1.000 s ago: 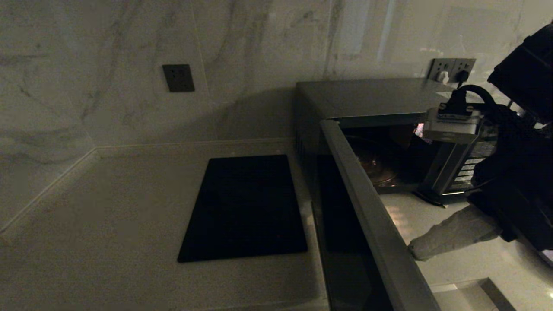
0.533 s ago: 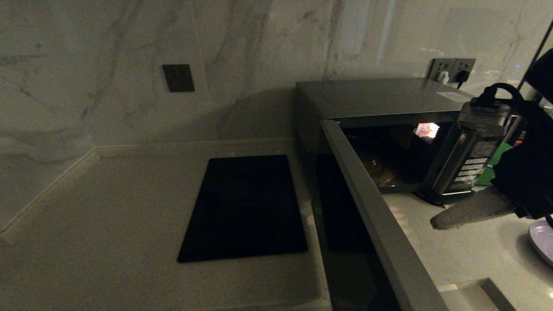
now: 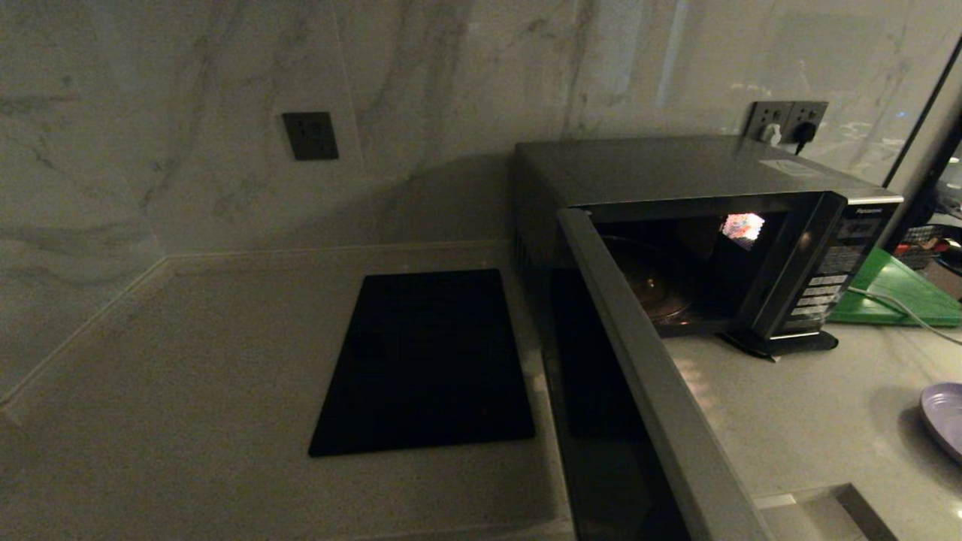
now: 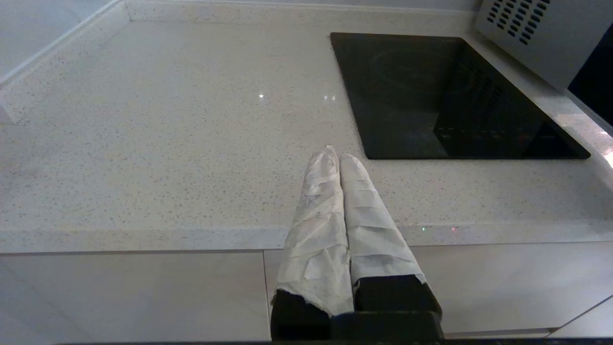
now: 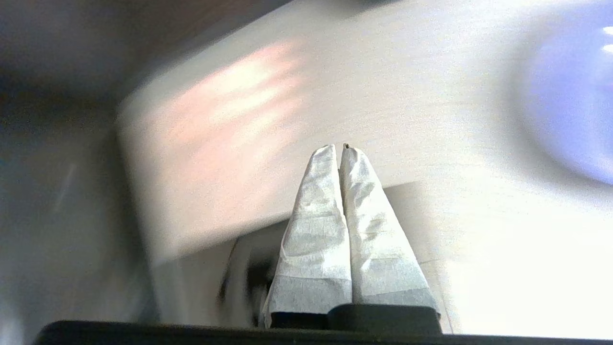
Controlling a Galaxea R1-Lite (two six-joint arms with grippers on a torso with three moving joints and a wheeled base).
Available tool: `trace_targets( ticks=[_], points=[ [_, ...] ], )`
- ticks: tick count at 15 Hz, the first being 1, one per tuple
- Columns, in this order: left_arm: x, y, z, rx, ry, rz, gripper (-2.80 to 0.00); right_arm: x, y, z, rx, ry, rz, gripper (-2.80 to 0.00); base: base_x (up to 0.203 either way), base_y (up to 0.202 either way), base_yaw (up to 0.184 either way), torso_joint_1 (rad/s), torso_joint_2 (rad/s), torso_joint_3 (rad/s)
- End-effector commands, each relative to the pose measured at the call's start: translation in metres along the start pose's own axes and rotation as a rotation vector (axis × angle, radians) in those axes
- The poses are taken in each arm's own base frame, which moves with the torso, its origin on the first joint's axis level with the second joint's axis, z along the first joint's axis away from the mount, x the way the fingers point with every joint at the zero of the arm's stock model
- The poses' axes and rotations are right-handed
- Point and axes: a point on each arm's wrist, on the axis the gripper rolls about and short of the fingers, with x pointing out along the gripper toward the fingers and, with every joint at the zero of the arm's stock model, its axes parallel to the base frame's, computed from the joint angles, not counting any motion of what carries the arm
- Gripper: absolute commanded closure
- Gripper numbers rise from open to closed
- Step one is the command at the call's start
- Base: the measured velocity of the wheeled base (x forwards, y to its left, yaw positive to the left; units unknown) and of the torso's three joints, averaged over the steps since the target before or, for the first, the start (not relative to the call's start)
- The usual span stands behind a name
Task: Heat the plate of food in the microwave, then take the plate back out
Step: Put the plate in the microwave oven
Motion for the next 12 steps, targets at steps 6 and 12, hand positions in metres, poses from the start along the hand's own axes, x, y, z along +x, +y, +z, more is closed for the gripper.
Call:
trace_targets(
  ticks=[6,12],
  points=[
    [0.0,0.0,0.0,-0.001,0.001,0.001,0.0,0.044,-0.161,-0.027,0.408,-0.131,-0.528,0.0,0.0,0.0,0.0,0.0,0.0,0.0],
    [0.0,0.0,0.0,-0.001,0.001,0.001,0.0,0.08,-0.199,-0.037,0.77,-0.074,-0.537,-2.8,0.0,0.0,0.0,0.0,0.0,0.0]
  ],
)
